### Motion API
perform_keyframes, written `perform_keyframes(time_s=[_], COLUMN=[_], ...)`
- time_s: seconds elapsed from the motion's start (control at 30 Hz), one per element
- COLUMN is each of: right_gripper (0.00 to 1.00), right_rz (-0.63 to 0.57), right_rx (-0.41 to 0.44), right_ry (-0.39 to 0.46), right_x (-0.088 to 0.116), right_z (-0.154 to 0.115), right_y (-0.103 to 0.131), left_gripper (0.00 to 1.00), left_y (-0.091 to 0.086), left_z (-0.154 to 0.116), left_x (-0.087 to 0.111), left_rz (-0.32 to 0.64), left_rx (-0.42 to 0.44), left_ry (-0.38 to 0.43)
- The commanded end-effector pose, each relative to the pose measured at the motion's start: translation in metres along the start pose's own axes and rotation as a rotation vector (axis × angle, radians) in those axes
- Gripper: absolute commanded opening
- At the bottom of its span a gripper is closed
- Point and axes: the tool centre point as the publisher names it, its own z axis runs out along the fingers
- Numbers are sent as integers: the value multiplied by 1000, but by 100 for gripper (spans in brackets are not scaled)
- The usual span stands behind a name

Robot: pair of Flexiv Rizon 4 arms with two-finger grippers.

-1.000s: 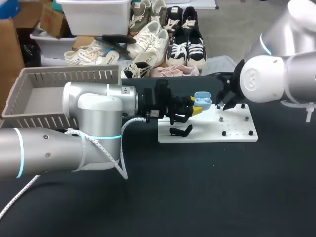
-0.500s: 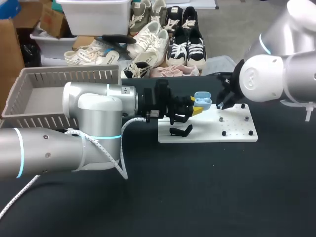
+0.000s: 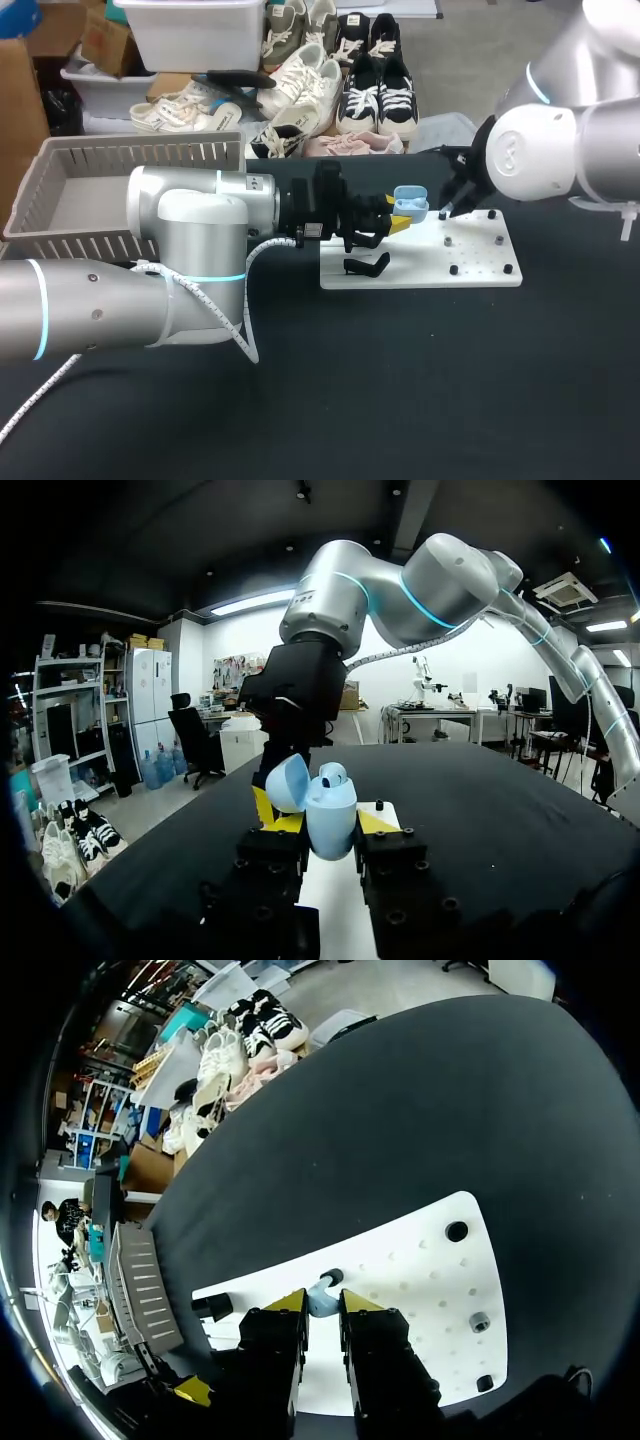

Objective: Pick up each earbud case from the left stands, insert the matching earbuds, close the lid, and place the case in the box.

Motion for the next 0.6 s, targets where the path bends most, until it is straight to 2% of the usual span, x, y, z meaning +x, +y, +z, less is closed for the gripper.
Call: perform_keyframes(time_s=[0.03,0.27,0.6], right_gripper=[0,0,0], right_rz=[-2,-51,-156], right_rx=[1,19,88], right_ry=[-13,-24,-23], right_x=[7,16,28], right_z=[-9,-21,-47], right_y=[-2,-4,-15], left_gripper=[0,0,0], left_y=[-1,-1,-1], left_z=[0,0,0], left_x=[1,1,1], left_rz=[1,1,1], left_rx=[-4,-4,-4], left_ry=[-2,-2,-2])
